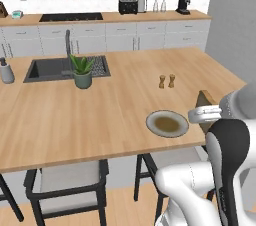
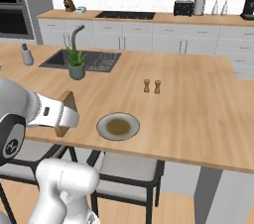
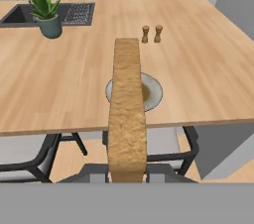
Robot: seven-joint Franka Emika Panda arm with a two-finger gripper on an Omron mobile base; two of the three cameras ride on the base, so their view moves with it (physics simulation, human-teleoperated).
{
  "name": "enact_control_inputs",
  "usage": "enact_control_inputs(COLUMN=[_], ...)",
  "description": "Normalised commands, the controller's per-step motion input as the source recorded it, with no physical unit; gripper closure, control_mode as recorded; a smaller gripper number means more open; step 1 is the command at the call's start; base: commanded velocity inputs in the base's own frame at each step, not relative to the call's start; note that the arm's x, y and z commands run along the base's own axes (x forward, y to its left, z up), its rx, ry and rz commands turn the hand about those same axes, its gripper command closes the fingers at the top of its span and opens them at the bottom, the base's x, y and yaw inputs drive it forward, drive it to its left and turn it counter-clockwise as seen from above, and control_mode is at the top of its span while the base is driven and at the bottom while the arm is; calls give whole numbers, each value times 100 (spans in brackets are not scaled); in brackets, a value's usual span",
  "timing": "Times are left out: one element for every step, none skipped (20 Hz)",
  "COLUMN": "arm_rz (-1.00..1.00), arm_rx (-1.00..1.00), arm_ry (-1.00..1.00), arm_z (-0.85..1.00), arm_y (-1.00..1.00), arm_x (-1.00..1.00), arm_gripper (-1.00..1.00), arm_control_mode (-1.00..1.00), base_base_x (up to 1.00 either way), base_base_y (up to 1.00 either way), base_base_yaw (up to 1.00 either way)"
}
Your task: Start the toaster. Once the lever pops up, take the bread to the plate on the dining counter.
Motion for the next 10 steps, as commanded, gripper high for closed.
enact_control_inputs(arm_rz=[0, 0, 0, 0, 0, 0, 0, 0, 6, 14], arm_rx=[0, 0, 0, 0, 0, 0, 0, 0, 9, 13], arm_ry=[0, 0, 0, 0, 0, 0, 0, 0, 0, 0], arm_z=[0, 0, 0, 0, 0, 0, 0, 0, -48, -50], arm_y=[0, 0, 0, 0, 0, 0, 0, 0, -44, -54], arm_x=[0, 0, 0, 0, 0, 0, 0, 0, 49, 69], arm_gripper=[100, 100, 100, 100, 100, 100, 100, 100, 100, 100], arm_control_mode=[100, 100, 100, 100, 100, 100, 100, 100, -100, -100], base_base_x=[49, 46, 41, 30, 25, 24, 34, 39, 0, 0], base_base_y=[-13, -15, -16, -16, -16, -17, -20, -24, 0, 0], base_base_yaw=[0, 0, 0, 0, 0, 0, 0, 0, 0, 0])
